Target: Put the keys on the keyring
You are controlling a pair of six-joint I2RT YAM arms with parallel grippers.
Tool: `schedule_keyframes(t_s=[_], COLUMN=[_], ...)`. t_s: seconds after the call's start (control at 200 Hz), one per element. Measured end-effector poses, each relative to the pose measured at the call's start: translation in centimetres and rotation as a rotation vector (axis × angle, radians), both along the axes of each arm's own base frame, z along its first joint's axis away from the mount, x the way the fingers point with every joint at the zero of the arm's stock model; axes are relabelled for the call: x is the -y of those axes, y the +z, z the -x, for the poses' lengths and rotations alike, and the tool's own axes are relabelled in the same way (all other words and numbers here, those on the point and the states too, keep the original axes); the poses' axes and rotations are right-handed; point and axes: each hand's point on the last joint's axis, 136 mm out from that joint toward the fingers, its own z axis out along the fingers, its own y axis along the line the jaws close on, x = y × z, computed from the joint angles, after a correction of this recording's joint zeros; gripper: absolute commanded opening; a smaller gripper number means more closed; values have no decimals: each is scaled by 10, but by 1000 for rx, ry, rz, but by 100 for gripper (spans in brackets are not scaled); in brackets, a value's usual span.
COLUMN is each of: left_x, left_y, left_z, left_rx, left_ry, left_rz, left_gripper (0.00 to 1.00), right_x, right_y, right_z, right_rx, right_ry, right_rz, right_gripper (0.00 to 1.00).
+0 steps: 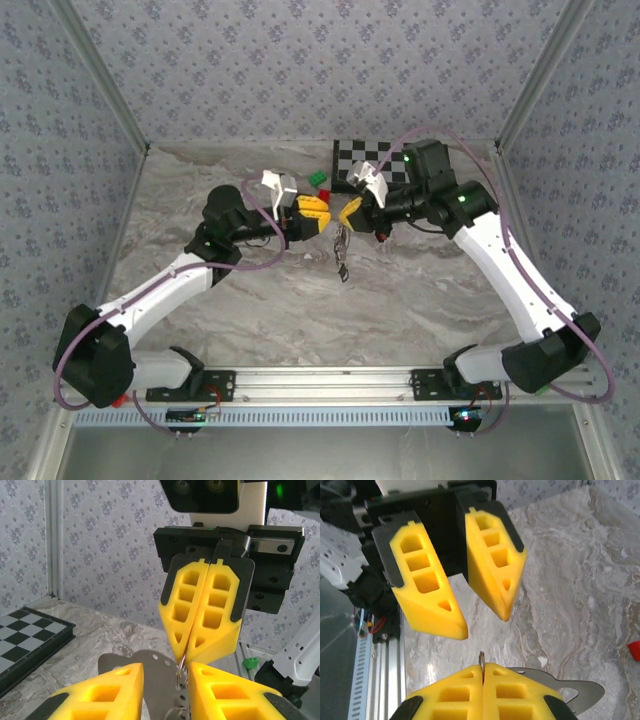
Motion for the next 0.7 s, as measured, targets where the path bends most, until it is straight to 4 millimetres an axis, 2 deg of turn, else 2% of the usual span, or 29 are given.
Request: schedule_keyframes(t_s=[0.23,0.7], left_x=[2,7], left_y=[-12,-26], left_z=[5,3], left_rx=[-7,-33], left_ry=[-37,-64], left_rz=[-55,-106], left_gripper=[29,29], right_x=[-1,-2], right_y=[-15,-14], right_z=[2,5], right_rx=[-17,-12], right_ry=[22,35], right_rz=[82,89], right_gripper=[0,0])
